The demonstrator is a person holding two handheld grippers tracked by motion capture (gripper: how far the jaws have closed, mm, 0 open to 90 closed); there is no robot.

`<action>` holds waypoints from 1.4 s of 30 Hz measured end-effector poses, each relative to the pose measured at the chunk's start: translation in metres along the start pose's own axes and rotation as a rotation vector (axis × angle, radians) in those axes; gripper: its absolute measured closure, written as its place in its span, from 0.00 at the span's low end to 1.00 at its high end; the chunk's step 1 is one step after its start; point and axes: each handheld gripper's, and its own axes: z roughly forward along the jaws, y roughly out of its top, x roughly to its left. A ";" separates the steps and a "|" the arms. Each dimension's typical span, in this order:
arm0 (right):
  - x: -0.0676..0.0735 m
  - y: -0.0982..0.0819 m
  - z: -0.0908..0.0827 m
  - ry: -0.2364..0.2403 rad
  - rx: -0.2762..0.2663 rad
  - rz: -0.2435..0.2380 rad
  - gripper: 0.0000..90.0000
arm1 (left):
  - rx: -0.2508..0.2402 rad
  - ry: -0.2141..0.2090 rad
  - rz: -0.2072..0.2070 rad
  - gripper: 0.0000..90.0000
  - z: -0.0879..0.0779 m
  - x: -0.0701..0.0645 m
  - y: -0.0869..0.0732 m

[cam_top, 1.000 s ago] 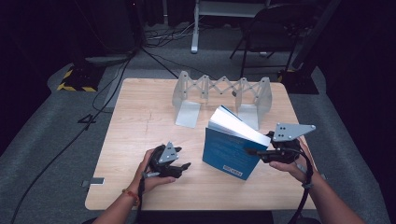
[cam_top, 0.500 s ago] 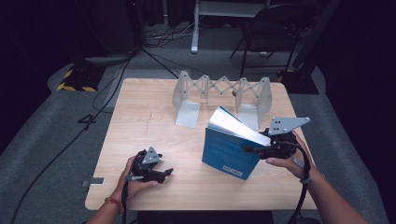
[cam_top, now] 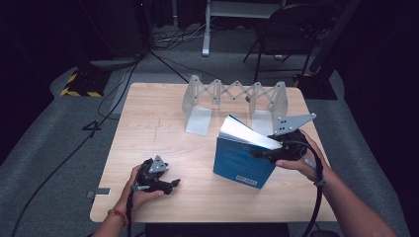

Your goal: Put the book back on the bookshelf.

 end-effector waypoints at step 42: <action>-0.018 -0.020 -0.025 -0.148 -0.006 0.073 0.68 | 0.003 0.002 -0.005 0.24 0.004 -0.001 0.004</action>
